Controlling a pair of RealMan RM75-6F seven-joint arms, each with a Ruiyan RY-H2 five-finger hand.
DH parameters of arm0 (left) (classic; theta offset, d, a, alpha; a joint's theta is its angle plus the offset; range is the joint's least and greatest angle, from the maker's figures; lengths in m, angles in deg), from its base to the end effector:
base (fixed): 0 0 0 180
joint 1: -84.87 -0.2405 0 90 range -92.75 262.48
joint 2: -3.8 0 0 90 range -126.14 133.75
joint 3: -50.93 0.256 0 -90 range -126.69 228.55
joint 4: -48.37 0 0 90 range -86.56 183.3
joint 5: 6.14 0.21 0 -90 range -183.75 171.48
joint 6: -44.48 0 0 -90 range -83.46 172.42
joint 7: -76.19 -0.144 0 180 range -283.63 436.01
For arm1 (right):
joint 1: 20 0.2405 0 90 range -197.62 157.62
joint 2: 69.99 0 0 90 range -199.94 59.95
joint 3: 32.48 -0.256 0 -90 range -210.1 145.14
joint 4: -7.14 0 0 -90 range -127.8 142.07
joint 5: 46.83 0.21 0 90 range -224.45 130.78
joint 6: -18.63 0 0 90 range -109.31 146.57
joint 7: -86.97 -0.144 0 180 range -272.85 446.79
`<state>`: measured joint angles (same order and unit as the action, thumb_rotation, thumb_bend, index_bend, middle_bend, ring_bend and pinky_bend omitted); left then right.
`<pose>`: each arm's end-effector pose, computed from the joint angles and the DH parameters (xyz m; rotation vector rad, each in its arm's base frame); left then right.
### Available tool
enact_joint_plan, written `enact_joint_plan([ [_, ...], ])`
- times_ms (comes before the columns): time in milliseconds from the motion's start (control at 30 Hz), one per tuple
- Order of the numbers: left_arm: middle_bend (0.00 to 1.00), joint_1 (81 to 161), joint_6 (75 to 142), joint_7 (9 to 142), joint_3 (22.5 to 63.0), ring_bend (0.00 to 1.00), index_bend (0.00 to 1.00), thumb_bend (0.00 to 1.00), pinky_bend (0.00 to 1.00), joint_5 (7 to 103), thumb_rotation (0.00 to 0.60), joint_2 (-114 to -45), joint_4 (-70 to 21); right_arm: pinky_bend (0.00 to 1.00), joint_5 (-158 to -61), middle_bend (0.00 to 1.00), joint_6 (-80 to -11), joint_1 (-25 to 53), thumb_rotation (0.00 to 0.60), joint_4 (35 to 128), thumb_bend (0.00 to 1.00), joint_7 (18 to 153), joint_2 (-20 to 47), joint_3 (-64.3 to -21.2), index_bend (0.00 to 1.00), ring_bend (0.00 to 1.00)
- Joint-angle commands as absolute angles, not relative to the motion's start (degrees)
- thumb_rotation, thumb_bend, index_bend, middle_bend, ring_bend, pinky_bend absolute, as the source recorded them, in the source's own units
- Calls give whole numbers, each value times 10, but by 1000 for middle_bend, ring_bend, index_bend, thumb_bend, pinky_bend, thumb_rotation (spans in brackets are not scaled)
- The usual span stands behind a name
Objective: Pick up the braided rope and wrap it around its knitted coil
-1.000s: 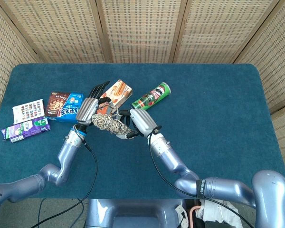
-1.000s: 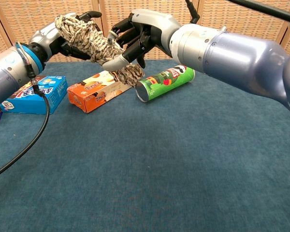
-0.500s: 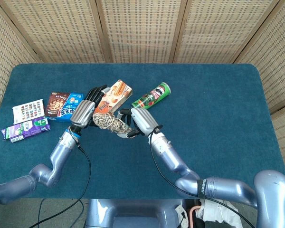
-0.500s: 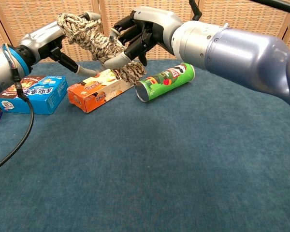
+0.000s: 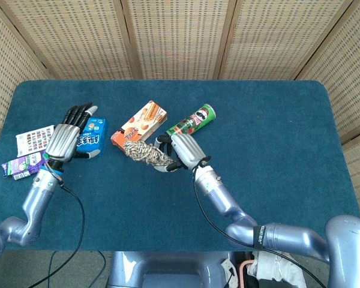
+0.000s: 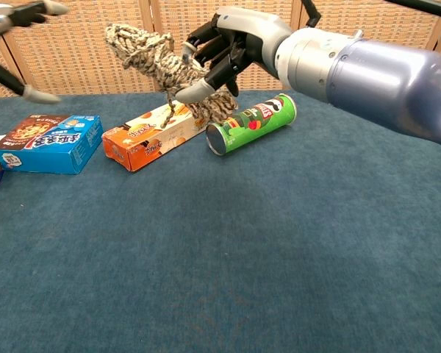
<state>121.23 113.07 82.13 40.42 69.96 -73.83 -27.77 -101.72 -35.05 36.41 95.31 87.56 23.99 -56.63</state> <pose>-0.2107 0.3700 0.1013 -1.5689 -0.8357 -1.1880 -0.0025 -0.3770 -0.0105 1.7086 -1.3880 1.4986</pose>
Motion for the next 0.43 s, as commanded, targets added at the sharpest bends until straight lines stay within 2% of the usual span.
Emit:
enact_joint_plan([
  [33,0,1147,1171,718,419,0,0,0,0,631,600,-672,-372,695,-1014,766,-356,361,600,955,607,884,236,-565,699,598],
  [233,0,1058,1262,622,430,0,0,0,0,533,600,-626,-490,695,-1007,766,-367,357,600,959,607,901,231,-563,699,598],
  [433,0,992,1326,615,449,0,0,0,0,519,600,-626,-521,695,-1016,766,-373,354,600,959,607,917,227,-551,699,598],
])
